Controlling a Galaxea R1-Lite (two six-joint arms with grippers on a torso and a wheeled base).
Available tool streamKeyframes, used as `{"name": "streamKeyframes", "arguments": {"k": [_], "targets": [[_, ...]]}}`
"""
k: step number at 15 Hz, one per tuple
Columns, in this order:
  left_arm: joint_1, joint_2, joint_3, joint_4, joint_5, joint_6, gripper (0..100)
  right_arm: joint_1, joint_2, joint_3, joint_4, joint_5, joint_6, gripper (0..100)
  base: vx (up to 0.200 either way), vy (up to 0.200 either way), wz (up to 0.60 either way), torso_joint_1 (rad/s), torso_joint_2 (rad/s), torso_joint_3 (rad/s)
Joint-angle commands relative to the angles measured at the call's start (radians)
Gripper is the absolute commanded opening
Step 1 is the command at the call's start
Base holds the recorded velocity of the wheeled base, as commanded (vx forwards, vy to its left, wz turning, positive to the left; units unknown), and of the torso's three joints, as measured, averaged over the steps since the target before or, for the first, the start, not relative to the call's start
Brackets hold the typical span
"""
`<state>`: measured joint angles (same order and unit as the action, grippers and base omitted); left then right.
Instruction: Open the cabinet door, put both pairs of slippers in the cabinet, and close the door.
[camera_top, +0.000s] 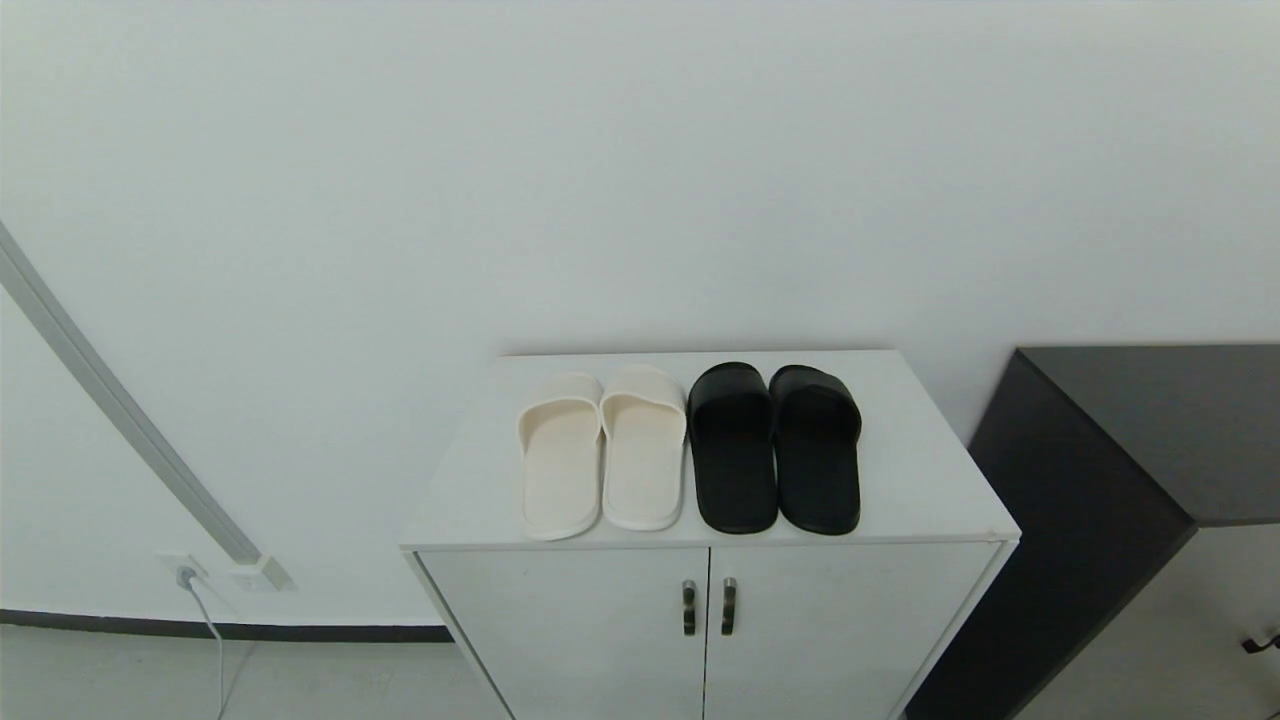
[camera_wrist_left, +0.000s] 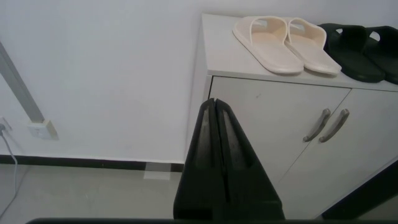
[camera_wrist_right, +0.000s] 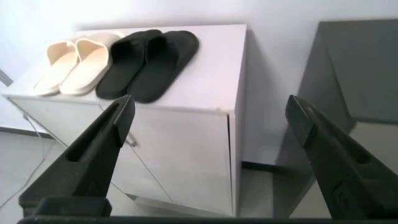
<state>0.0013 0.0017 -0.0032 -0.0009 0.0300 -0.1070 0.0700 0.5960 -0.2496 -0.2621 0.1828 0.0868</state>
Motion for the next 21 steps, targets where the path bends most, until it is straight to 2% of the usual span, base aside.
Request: {"name": "streamKeyframes", "arguments": {"k": [1, 3, 6, 9, 11, 14, 17, 21], "targets": [[0.0, 0.001, 0.0, -0.001, 0.001, 0.0, 0, 0.114, 0.37, -0.076, -0.17, -0.059, 0.005, 100, 0.0, 0.0, 0.0, 0.0, 0.0, 0.0], [0.0, 0.001, 0.0, -0.001, 0.001, 0.0, 0, 0.271, 0.482, -0.106, -0.233, -0.197, 0.019, 100, 0.0, 0.0, 0.0, 0.0, 0.0, 0.0], [0.0, 0.001, 0.0, -0.001, -0.001, 0.0, 0, 0.573, 0.591, -0.177, -0.261, -0.467, 0.1, 100, 0.0, 0.0, 0.0, 0.0, 0.0, 0.0], [0.0, 0.001, 0.0, -0.001, -0.001, 0.0, 0, 0.749, 0.722, -0.231, -0.267, -0.598, 0.151, 100, 0.0, 0.0, 0.0, 0.0, 0.0, 0.0], [0.0, 0.001, 0.0, 0.001, -0.001, 0.0, 0, 0.787, 0.829, -0.301, -0.267, -0.66, 0.206, 100, 0.0, 0.0, 0.0, 0.0, 0.0, 0.0], [0.0, 0.001, 0.0, 0.001, -0.001, 0.0, 0, 0.8, 0.97, -0.395, -0.301, -0.674, 0.22, 100, 0.0, 0.0, 0.0, 0.0, 0.0, 0.0], [0.0, 0.001, 0.0, 0.001, -0.001, -0.002, 0, 0.797, 1.127, -0.525, -0.324, -0.778, 0.237, 100, 0.0, 0.0, 0.0, 0.0, 0.0, 0.0], [0.0, 0.001, 0.0, 0.001, -0.001, -0.002, 0, 0.775, 1.285, -0.665, -0.348, -0.867, 0.235, 100, 0.0, 0.0, 0.0, 0.0, 0.0, 0.0]]}}
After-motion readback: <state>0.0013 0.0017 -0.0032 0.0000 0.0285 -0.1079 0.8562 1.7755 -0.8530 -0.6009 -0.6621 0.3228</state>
